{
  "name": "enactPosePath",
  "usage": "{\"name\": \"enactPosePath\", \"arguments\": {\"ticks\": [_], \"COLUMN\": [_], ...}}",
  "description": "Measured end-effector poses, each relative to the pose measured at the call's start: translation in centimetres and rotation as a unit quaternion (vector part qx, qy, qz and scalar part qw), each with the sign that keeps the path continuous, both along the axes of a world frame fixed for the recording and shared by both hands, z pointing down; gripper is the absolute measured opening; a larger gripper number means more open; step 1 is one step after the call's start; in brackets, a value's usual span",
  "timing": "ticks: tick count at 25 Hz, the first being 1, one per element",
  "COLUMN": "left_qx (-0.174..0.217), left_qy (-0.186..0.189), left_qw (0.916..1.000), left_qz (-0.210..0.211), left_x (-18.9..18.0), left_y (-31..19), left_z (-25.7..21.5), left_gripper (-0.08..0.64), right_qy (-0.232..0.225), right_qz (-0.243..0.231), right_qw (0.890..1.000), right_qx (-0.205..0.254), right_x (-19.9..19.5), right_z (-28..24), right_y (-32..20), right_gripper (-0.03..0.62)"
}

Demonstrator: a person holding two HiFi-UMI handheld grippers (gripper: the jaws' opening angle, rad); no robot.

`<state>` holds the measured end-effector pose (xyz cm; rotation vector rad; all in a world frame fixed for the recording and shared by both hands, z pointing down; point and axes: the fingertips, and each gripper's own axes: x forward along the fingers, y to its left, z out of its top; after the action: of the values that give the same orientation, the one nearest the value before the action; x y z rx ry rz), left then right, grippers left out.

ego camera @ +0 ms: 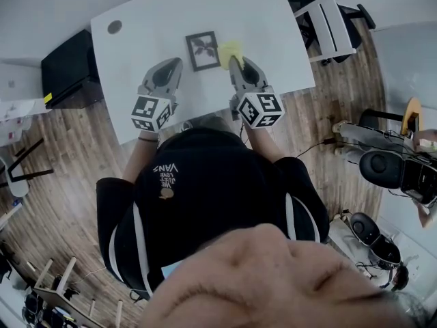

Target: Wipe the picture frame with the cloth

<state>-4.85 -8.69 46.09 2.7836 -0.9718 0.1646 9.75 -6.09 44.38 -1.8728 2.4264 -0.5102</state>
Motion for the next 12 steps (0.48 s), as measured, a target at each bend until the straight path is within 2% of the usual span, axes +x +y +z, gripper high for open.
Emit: {"name": "enactPosePath", "arguments": {"ticks": [12], "left_qx": [0.000], "left_qy": [0.002], "left_qw": [1.0000], "left_qz": [0.000], "left_x": [-0.9], "left_y": [1.0], "left_z": [0.2], "left_gripper": [0.017], "right_qy": [0.010], "right_qz": [0.000], "right_qw": [1.000], "right_qx": [-0.005], "right_x": [-1.0], "right_z": [0.7], "right_y": [1.4], "right_gripper": [0.048]}}
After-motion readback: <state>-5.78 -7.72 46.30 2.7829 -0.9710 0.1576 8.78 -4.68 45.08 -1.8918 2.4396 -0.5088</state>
